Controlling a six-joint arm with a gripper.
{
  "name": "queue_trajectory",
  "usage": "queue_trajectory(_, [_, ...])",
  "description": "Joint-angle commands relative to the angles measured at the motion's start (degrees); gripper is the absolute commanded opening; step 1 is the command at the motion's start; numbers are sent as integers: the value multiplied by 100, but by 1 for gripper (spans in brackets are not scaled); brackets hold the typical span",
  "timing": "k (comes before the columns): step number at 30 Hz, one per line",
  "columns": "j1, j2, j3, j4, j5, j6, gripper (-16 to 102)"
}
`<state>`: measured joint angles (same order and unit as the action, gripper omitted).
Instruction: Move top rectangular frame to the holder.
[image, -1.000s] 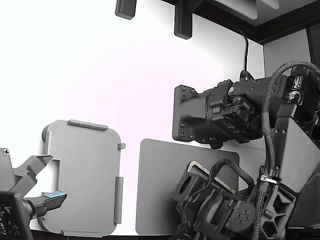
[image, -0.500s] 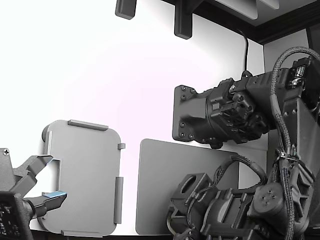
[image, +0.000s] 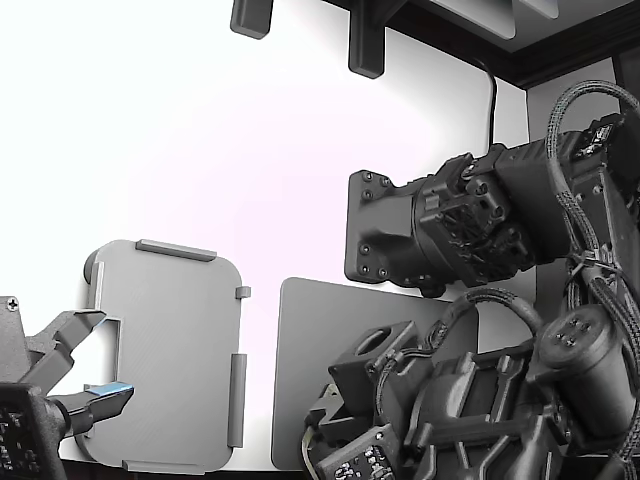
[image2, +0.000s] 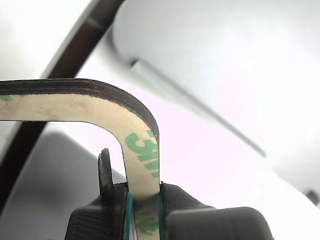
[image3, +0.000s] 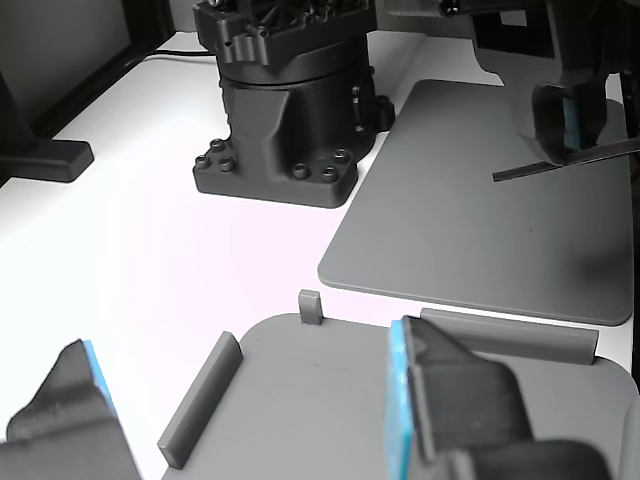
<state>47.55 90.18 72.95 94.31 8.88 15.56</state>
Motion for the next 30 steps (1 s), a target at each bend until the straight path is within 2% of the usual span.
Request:
queue_trajectory(1, [-229,97,-202,62,114,44,-10])
queue_trajectory(11, [-1037,-202,-571,62,448,70,-10])
queue_trajectory(16, [-1160,-352,-800,62,835,448,-10])
queue_trajectory(30, [-2355,-343,-1204,53,527,202,-10])
